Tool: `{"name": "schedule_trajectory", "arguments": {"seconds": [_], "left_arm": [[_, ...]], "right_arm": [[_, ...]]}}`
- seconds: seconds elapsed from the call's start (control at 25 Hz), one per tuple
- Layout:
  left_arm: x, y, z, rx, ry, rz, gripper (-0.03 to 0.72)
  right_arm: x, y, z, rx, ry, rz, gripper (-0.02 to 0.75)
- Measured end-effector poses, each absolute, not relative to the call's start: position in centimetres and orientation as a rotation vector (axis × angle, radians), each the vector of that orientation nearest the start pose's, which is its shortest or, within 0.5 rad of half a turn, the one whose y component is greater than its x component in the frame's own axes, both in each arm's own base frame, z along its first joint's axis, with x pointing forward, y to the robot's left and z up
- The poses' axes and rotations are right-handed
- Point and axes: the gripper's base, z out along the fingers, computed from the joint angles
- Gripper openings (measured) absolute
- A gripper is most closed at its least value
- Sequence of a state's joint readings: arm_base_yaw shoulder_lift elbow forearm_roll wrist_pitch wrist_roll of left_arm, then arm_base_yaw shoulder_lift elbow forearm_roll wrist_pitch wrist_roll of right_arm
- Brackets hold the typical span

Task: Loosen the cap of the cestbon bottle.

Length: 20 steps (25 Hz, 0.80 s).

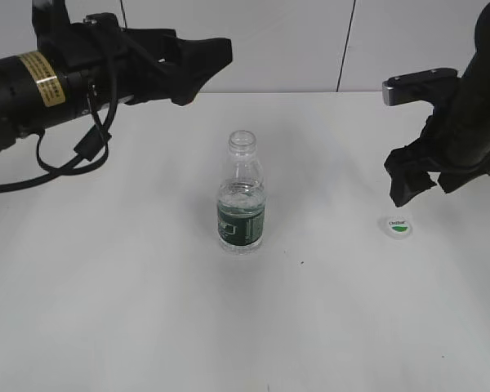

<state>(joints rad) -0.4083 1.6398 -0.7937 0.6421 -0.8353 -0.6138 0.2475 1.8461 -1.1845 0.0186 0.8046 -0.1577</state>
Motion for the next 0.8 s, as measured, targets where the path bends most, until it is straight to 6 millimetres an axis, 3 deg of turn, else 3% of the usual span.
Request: {"name": "schedule_trajectory", "arguments": {"seconds": [0.2,0.44,0.8], "left_arm": [[30.8,-15.0,24.3,0.371,1.838,-0.678,0.591],[32.0,-11.1,22.8,0.14,2.089,-0.497,0.552],[32.7,-6.3,21.8,-0.079,2.214,-0.263,0.528]], "right_arm": [[33.4,8.6,20.4,-0.553,2.854,0.04,0.594],[32.5,7.8,22.3,-0.494,2.868,0.038,0.594],[32.7,3.4,22.4,-0.285,2.939,0.023,0.594]]}}
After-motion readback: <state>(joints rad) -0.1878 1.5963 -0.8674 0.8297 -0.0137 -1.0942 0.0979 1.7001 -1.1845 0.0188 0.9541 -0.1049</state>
